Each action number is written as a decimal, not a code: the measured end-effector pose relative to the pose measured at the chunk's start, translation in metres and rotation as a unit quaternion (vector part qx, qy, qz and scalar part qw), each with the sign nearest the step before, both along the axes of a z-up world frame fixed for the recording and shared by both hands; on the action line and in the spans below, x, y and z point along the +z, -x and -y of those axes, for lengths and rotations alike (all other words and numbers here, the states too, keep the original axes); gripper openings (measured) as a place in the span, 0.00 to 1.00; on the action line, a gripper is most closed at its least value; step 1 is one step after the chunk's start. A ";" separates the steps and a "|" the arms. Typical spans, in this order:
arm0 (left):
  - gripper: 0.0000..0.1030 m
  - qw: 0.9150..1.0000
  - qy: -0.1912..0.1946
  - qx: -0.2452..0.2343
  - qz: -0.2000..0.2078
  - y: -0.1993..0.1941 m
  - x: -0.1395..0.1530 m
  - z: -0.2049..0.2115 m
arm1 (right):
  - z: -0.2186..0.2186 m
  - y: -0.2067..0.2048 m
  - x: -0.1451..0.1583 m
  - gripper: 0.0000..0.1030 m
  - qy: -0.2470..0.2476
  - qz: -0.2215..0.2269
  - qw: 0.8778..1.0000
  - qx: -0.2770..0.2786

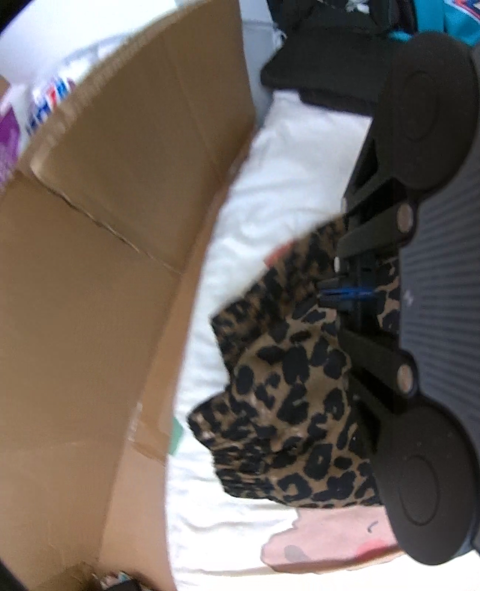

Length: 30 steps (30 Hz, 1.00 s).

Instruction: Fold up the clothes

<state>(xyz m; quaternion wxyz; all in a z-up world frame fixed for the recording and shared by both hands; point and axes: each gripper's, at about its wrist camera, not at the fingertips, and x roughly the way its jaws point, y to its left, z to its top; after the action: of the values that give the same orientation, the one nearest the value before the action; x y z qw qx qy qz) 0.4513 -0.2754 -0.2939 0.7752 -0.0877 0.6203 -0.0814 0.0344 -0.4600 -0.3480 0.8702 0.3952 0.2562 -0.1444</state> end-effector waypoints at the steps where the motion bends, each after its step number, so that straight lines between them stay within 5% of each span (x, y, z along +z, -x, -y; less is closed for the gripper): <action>1: 0.01 1.000 0.008 0.003 0.002 -0.001 0.002 0.002 | 0.002 0.000 -0.001 0.02 -0.001 -0.001 1.000 -0.003; 30: 0.00 0.999 0.036 -0.019 -0.013 -0.015 -0.066 0.062 | 0.042 0.010 -0.043 0.02 -0.044 -0.068 0.996 -0.034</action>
<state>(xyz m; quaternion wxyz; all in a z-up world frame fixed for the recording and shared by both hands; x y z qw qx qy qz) 0.4663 -0.3378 -0.3603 0.7620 -0.1046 0.6282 -0.1174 0.0246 -0.5019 -0.3910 0.8272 0.4311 0.3067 -0.1892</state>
